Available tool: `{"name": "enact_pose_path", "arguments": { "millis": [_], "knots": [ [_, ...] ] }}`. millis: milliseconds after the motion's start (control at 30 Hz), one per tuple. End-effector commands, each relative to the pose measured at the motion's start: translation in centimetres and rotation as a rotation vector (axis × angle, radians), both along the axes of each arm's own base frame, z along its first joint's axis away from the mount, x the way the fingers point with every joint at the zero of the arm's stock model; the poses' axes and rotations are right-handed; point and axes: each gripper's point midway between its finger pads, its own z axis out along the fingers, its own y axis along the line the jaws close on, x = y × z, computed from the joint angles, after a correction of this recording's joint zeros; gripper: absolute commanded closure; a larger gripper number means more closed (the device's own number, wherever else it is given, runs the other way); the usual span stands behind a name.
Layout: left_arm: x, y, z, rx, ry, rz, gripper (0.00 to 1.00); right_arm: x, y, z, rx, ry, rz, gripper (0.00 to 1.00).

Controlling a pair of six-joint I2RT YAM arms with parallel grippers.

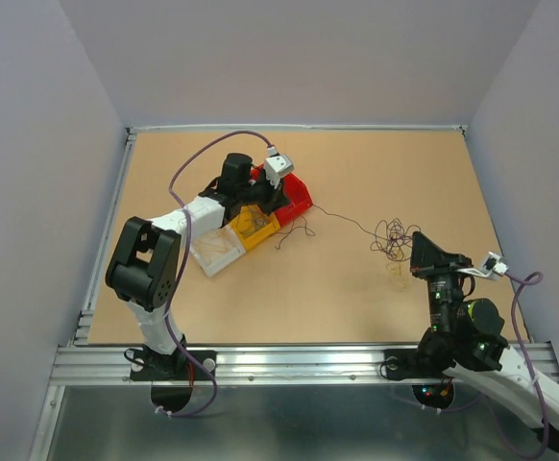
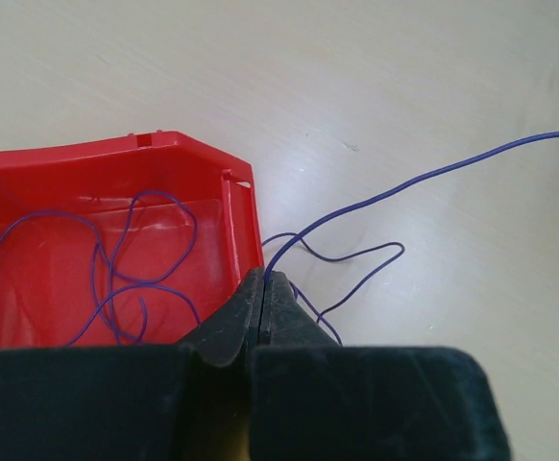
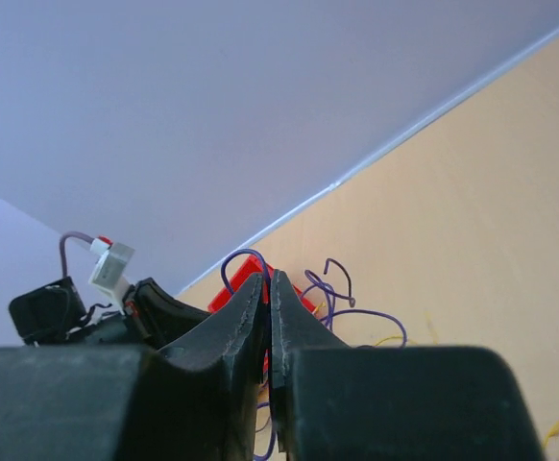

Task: Untangle the cables

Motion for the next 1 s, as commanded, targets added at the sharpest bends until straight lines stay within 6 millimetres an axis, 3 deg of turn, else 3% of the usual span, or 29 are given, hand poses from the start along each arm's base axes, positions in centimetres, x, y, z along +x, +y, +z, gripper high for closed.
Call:
{"name": "enact_pose_path", "arguments": {
  "millis": [0, 167, 267, 300, 400, 500, 533, 633, 700, 767, 800, 900, 933, 967],
  "knots": [
    [2.3, 0.9, 2.7, -0.027, -0.069, 0.087, 1.0, -0.2, -2.0, 0.2, 0.028, 0.029, -0.084, 0.88],
    [2.6, 1.1, 2.7, -0.026, -0.064, 0.096, 1.0, -0.4, -4.0, 0.4, 0.084, 0.06, -0.169, 0.84],
    [2.5, 0.9, 2.5, -0.023, -0.061, 0.076, 1.0, -0.7, -5.3, 0.2, 0.093, 0.097, -0.226, 0.62],
    [2.3, 0.8, 2.5, -0.026, -0.056, 0.065, 1.0, -0.8, -5.5, 0.4, 0.096, 0.099, -0.228, 0.44],
    [1.3, 0.3, 3.1, -0.045, -0.066, 0.009, 1.0, -0.6, -4.7, 0.1, 0.084, 0.099, -0.198, 0.18],
    [-0.2, -0.4, 3.8, -0.069, -0.078, -0.07, 1.0, -0.3, -2.0, 0.7, -0.013, 0.067, -0.078, 0.11],
    [-0.8, -0.6, 4.6, -0.079, -0.092, -0.098, 1.0, -0.5, 0.7, 1.6, -0.1, 0.009, 0.058, 0.11],
    [-3.7, -2.0, 5.5, -0.072, -0.126, -0.216, 1.0, -0.2, 6.3, 1.8, -0.324, -0.035, 0.255, 0.11],
    [-6.7, -3.7, 5.3, -0.046, -0.125, -0.305, 1.0, 1.3, 9.4, -0.6, -0.464, 0.047, 0.312, 0.11],
    [-9.0, -4.6, 5.7, -0.012, -0.198, -0.375, 1.0, 1.9, 11.5, -1.1, -0.531, 0.076, 0.365, 0.11],
    [-10.6, -5.4, 6.3, 0.001, -0.23, -0.404, 1.0, 2.8, 13.1, -3.6, -0.607, 0.147, 0.389, 0.13],
    [-13.3, -5.9, 6.1, 0.028, -0.271, -0.468, 1.0, 3.9, 15.1, -5.1, -0.669, 0.196, 0.417, 0.14],
    [-14.4, -6.2, 6.9, 0.019, -0.302, -0.498, 1.0, 4.3, 15.7, -6.6, -0.709, 0.228, 0.426, 0.14],
    [-14.9, -6.1, 7.2, 0.014, -0.306, -0.512, 1.0, 4.6, 15.9, -6.8, -0.716, 0.231, 0.426, 0.14]
  ]
}}
